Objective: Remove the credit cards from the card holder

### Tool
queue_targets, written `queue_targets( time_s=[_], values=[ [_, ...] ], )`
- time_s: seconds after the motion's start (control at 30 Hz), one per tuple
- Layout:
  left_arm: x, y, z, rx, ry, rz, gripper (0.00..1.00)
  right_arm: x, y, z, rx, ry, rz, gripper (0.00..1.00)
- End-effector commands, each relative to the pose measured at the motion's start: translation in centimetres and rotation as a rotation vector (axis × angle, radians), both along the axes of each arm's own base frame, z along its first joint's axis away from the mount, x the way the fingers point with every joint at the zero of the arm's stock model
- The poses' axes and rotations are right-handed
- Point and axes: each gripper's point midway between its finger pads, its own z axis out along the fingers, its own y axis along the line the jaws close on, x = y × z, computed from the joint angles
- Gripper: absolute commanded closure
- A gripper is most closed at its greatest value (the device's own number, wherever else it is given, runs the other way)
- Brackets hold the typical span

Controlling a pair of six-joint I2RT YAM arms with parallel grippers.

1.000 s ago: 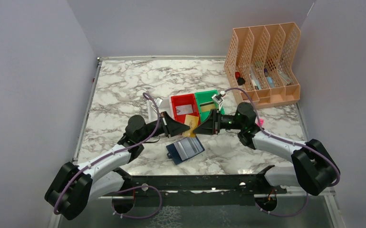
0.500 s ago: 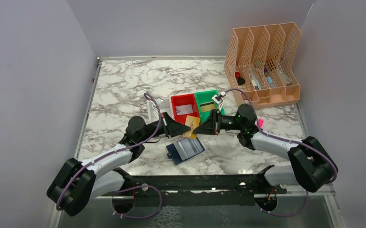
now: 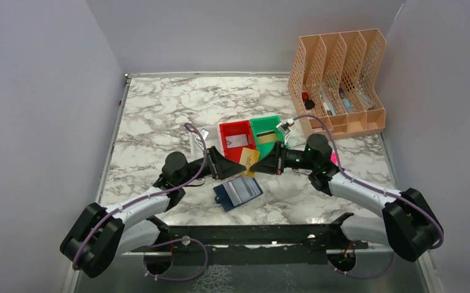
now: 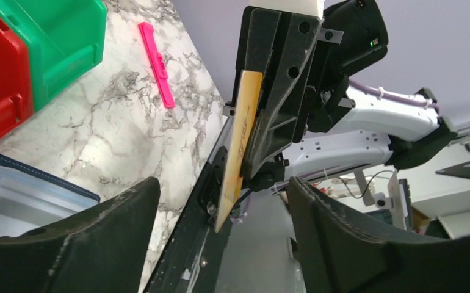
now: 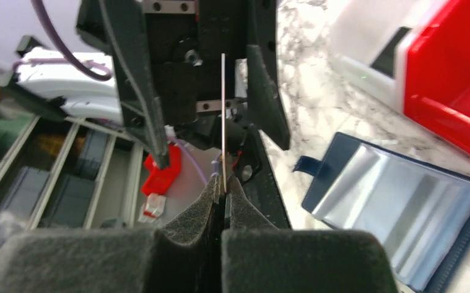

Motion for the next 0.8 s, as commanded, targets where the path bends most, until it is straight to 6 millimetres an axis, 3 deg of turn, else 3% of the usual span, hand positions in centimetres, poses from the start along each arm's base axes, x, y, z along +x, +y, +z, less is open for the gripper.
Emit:
queue_targets(
  time_s=[0.0,0.2,0.37,0.5,0.77],
  values=[
    [0.8,0.4,0.2,0.002,-0.021,0.057,0.14,2.5,-1.2,-2.0,-0.166,-0.035,-0.158,0.99],
    [1.5,0.8,-1.0,0.058,-0.005,0.102,0.02,5.0,-3.9,-3.7,-0.382,-0.123,-0.327,0.99],
    [2.4,2.0,-2.7,0.19,-0.005,0.185,0.01,7.2,-5.4,-3.9,-0.518,-0.233,-0.393,0.99],
    [3.6,4.3,-4.7,0.389,0.006,0.294,0.01,8.6,-6.2,-3.5,-0.61,-0.33,-0.405,0.99],
    [4.7,8.6,-5.6,0.597,-0.011,0.476,0.01,11.7,-7.3,-2.0,-0.676,-0.489,-0.496,0.99]
  ],
)
